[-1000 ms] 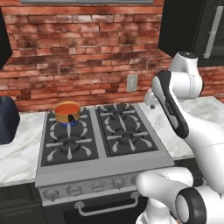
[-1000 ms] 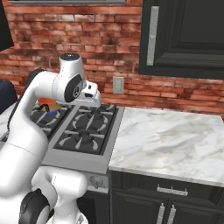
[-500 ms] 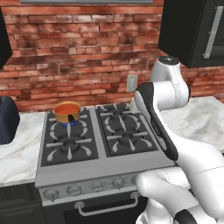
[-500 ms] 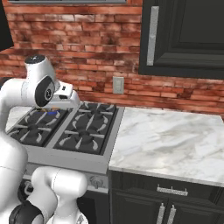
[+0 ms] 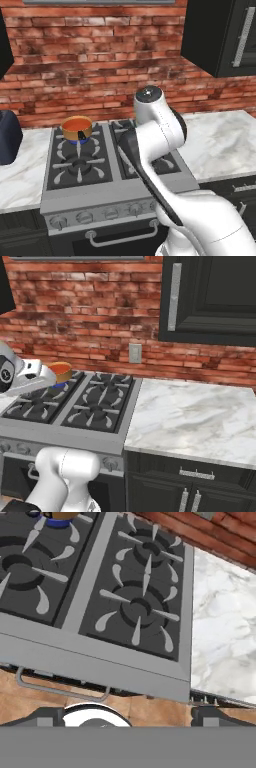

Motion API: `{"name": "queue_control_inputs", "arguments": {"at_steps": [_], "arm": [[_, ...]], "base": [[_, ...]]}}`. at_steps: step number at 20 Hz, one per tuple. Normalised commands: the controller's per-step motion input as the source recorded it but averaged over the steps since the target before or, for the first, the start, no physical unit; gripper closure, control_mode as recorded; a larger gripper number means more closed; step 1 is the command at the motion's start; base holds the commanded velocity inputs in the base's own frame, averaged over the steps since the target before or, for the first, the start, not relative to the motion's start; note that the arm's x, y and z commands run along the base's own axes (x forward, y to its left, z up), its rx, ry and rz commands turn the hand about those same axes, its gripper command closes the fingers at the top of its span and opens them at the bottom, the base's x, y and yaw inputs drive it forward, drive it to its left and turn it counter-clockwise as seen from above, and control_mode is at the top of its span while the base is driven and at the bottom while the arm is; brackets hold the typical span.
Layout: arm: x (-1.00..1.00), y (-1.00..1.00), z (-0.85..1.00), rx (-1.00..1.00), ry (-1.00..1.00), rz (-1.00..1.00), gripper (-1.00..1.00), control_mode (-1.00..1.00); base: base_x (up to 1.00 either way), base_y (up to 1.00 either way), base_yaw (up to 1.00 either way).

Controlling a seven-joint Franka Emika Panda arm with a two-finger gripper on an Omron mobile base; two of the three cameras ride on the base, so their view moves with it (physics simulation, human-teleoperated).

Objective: Wait until the marinara sauce is simmered to a deep red color and then turn off the stove.

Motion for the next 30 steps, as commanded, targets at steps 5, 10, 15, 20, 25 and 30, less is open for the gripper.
{"name": "queue_control_inputs", "arguments": {"at_steps": [5,10,15,20,25,30], "arm": [[-0.31,0.81,-0.21,-0.27,0.0,0.09,-1.0,-1.0],[-0.19,0.71,-0.26,-0.3,0.0,0.1,-1.0,-1.0],[-0.19,0.54,-0.33,-0.31,0.0,0.14,-1.0,-1.0],[-0.24,0.41,-0.44,-0.31,0.0,0.19,-1.0,-1.0],[-0.22,0.23,-0.44,-0.15,0.0,0.19,-1.0,-1.0],[-0.35,0.07,-0.5,-0.09,0.0,0.18,-1.0,-1.0]], "base": [[0.0,0.0,0.0],[0.0,0.0,0.0],[0.0,0.0,0.0],[0.0,0.0,0.0],[0.0,0.0,0.0],[0.0,0.0,0.0]]}}
